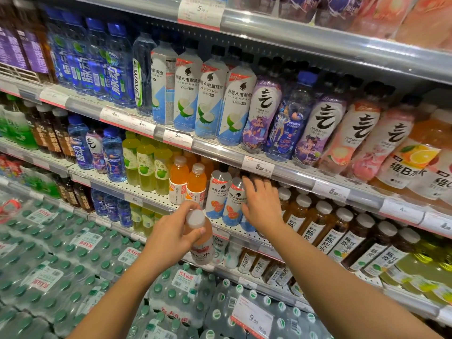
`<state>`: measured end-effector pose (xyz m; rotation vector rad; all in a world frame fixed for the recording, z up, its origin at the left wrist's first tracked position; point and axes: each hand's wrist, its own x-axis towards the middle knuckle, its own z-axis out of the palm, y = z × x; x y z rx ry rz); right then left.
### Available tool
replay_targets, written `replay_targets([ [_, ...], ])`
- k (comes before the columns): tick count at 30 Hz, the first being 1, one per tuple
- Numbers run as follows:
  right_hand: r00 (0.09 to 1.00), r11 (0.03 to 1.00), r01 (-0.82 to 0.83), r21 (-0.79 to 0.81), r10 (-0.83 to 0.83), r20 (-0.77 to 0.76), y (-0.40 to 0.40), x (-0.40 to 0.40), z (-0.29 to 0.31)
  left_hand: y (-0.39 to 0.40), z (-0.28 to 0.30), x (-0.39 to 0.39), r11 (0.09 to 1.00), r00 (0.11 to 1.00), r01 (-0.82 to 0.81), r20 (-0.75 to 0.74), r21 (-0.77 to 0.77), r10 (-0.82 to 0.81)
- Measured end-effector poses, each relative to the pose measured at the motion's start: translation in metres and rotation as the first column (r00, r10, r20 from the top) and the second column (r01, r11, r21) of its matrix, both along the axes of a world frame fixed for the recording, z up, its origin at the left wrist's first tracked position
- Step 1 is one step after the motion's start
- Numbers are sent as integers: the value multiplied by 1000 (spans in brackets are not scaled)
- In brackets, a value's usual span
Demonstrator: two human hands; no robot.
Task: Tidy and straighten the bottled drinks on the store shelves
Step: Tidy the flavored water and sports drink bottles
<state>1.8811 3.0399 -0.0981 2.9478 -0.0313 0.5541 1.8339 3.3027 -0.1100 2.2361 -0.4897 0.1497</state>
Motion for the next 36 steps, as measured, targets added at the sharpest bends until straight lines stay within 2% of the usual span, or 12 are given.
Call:
replay_targets([
  [2,997,987,-75,140,72,23,-7,-20,-2,-6,2,-2,1000,1000,-6,-2,19,6],
  [4,988,926,-144,348,151,7,-9,-47,-3,-14,4,-6,1000,1000,4,-14,29,-4],
  [8,957,687,-67,724,249,-148,-7,-112,-8,-36,14,-17,996,999,25,18,83,-27],
  [11,939,492,-13,870,305,-159,-8,-151,-11,-57,28,-30,995,997,60,53,80,-64],
  [14,945,380,3,925,301,-126,-15,-175,-2,-83,48,-44,991,992,116,45,70,-120],
  [18,969,373,-8,928,232,-85,-39,-195,19,-124,77,-63,979,978,198,58,56,-201],
  [26,996,450,-78,890,77,48,-100,-248,50,-199,123,-107,945,935,320,136,73,-327],
  [33,980,479,-131,868,-72,188,-145,-286,70,-252,161,-133,853,846,515,116,83,-521],
  [36,964,506,-141,851,-127,235,-165,-296,85,-271,182,-139,826,807,552,176,111,-563],
])
